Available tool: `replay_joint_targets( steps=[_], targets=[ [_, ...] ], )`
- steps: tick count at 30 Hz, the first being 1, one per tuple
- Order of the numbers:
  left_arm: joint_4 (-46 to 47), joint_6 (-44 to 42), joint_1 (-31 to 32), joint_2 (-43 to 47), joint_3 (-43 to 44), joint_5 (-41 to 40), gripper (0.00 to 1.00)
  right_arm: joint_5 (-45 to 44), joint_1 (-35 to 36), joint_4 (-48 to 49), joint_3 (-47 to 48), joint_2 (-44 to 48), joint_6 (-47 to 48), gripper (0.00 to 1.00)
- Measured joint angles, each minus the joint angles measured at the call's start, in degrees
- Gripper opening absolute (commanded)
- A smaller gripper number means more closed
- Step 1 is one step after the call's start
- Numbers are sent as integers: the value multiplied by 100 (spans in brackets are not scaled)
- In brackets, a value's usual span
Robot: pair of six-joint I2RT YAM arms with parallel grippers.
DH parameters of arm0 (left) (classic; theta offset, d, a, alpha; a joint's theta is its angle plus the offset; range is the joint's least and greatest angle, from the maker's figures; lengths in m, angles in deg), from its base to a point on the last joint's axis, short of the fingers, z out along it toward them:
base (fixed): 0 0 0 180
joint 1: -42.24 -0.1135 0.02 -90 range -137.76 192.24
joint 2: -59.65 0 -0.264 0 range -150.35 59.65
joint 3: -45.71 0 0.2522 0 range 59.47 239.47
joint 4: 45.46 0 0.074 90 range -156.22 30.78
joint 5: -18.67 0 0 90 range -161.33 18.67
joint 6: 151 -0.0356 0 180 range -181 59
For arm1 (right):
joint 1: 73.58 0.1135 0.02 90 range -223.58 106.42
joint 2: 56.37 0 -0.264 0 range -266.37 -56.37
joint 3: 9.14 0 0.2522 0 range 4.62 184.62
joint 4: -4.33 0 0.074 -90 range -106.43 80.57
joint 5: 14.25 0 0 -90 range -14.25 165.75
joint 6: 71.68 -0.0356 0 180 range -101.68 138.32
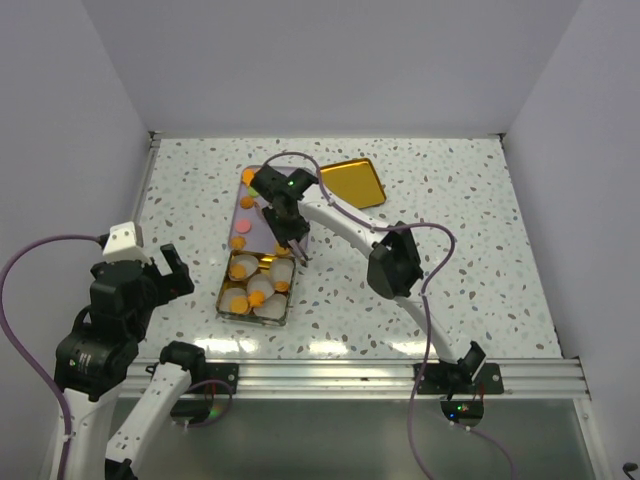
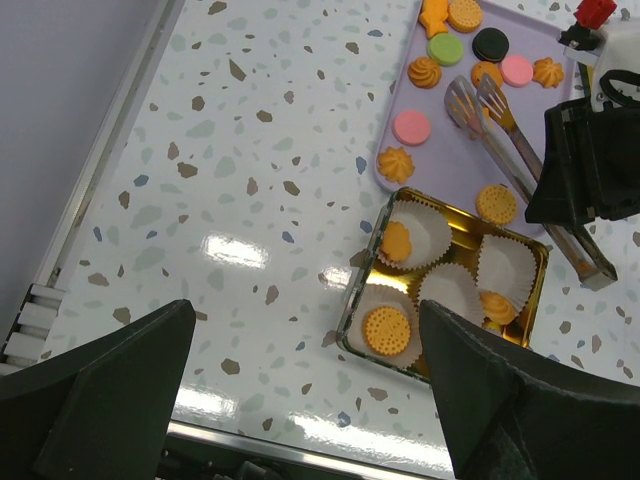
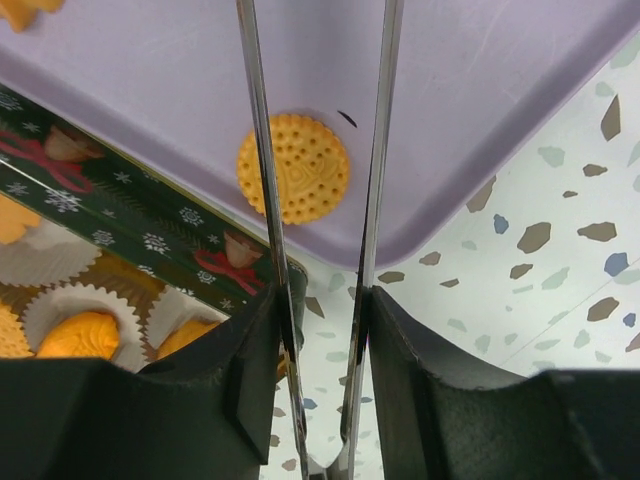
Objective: Pack the cookies
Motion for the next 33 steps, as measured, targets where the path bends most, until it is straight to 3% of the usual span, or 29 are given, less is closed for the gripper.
replay_joint_targets(
  steps=[13,25,33],
  targets=[
    [0,9,0,105,-11,-35,100,-173,0,-291,-245,435,24,28],
    [0,4,0,146,-11,-22,100,-365,-7,-608,-258,1443,-103,27],
    [0,-2,0,195,-11,33,100,-385,-7,-682,-743,2385,-278,27]
  ],
)
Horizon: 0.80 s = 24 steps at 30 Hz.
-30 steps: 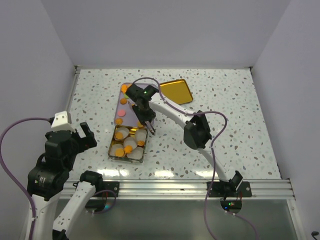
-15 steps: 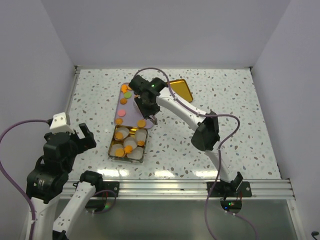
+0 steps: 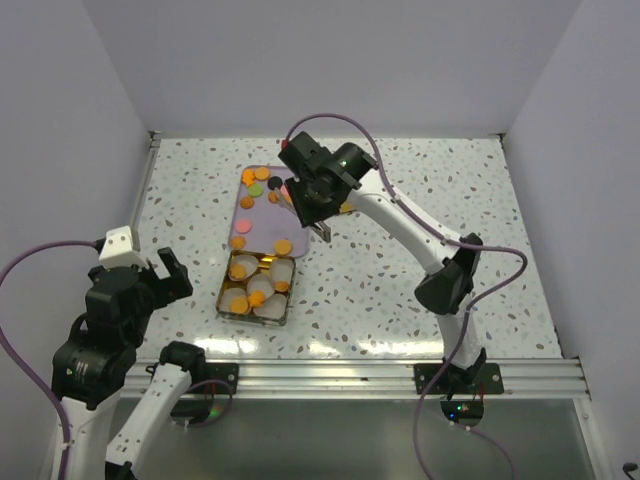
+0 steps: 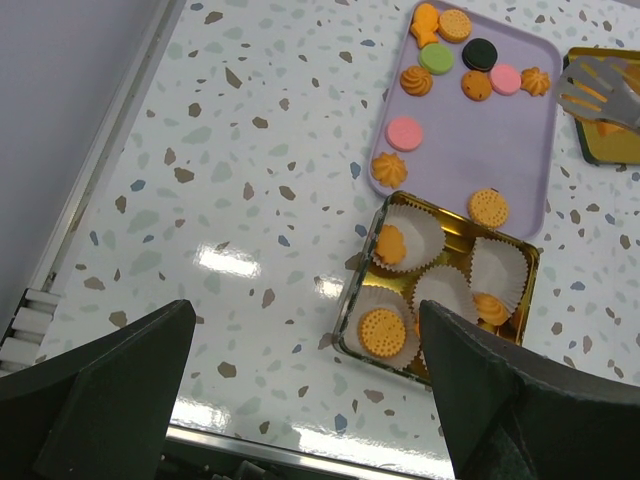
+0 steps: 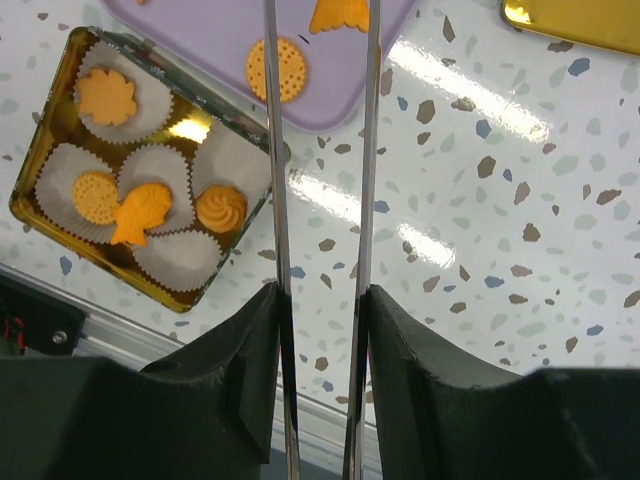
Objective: Pack the cookies
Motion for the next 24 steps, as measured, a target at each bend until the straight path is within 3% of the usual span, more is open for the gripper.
replay_joint_targets(
  steps=[10,24],
  targets=[
    [33,-13,0,46,-35,131,100,92,190,85,-1228,1163,-269,27],
    [48,-55,0,74,-79,264,100,348,1810,643,-2951,2050,-1178,26]
  ],
)
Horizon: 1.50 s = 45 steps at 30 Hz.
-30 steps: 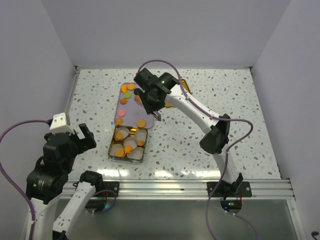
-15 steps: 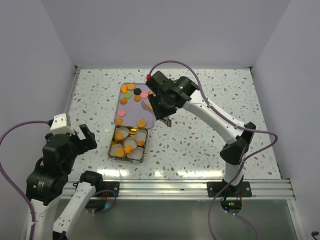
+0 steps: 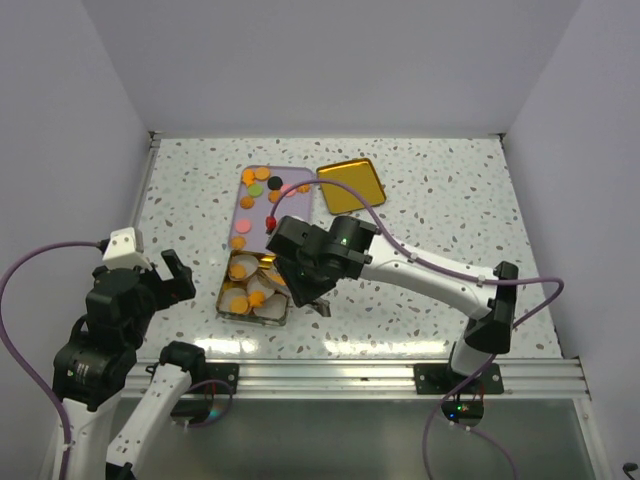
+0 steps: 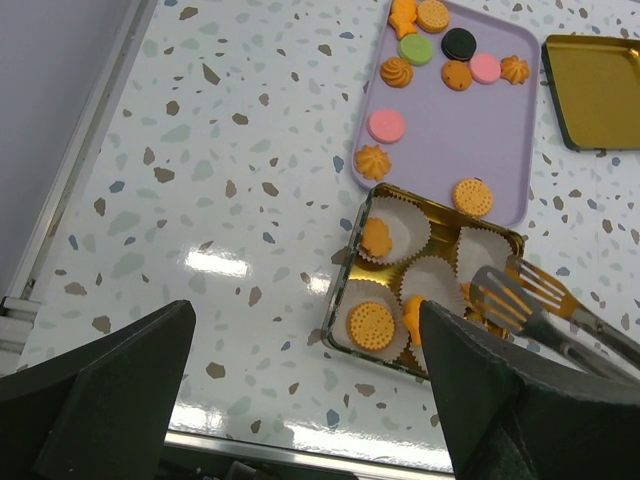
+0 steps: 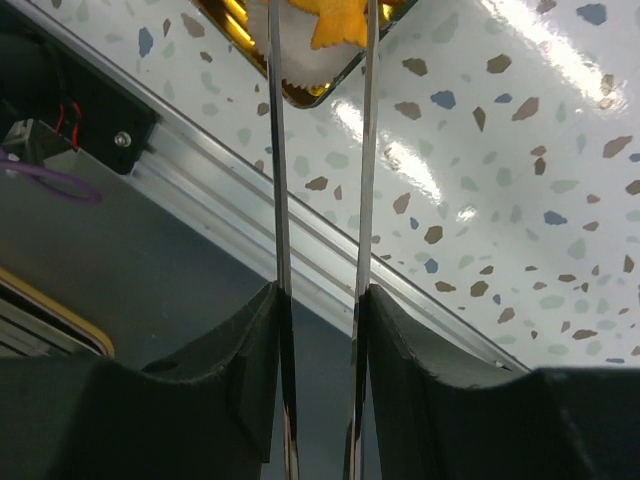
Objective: Pack the cookies
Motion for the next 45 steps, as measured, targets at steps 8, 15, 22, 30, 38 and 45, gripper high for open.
replay_joint_targets(
  steps=[8,15,22,30,38,45],
  targets=[
    [7,-4,0,44,0,72,100,129,518,348,-345,-37,-487,24],
    [22,-7,0,136,0,127,100,122,610,564,-570,-155,-743,24],
    [33,-11,0,142,0,146,100,74,610,619,-734,-155,-866,26],
    [35,-13,2,155,0,149,100,-9,616,660,-981,-155,-931,35],
    [35,-22,0,157,0,168,100,-59,625,667,-984,-155,-933,43],
    [35,-24,0,157,0,168,100,-181,625,651,-984,-155,-931,48]
  ],
)
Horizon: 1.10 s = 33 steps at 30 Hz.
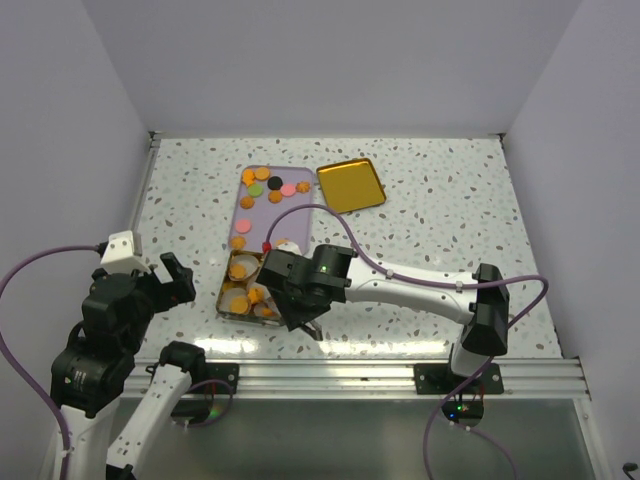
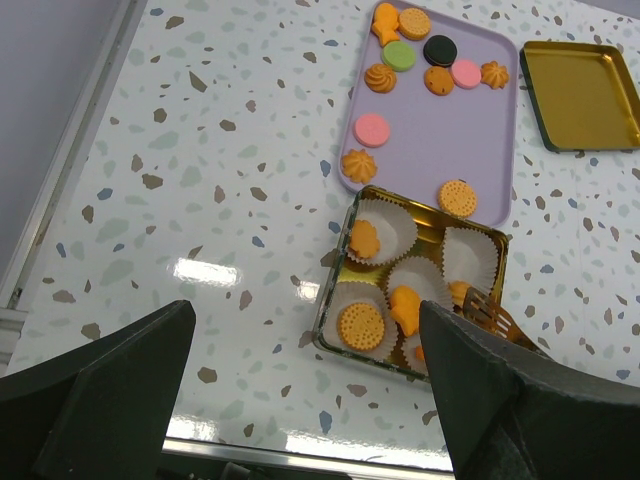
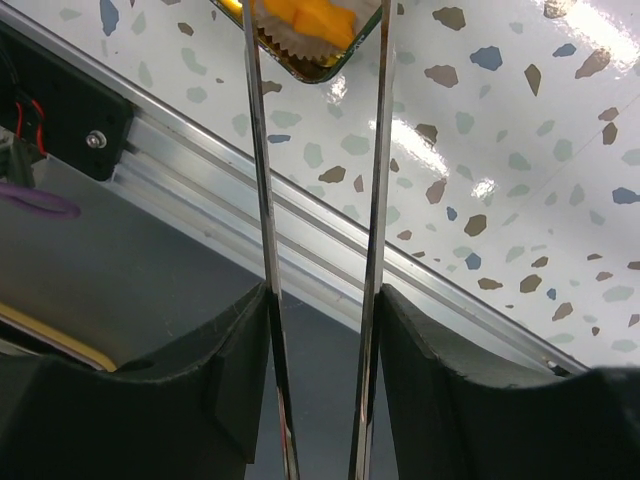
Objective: Pack the cookies
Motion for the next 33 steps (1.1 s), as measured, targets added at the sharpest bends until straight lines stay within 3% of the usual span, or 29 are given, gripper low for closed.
replay_joint_targets(
  steps=[10,22,26,33],
  targets=[
    [0,0,0,0,0,0,100,-63,0,-81,216,0,4,49],
    [0,0,2,0,0,-2,100,-614,-229,-581,1307,31,160,51],
    [0,2,0,0,0,-2,100,-793,-820,-662,1067,240,256,51],
    [0,2,0,-17,0,-4,100,-1222,-2647,-625,-470,1134,590,55]
  ],
)
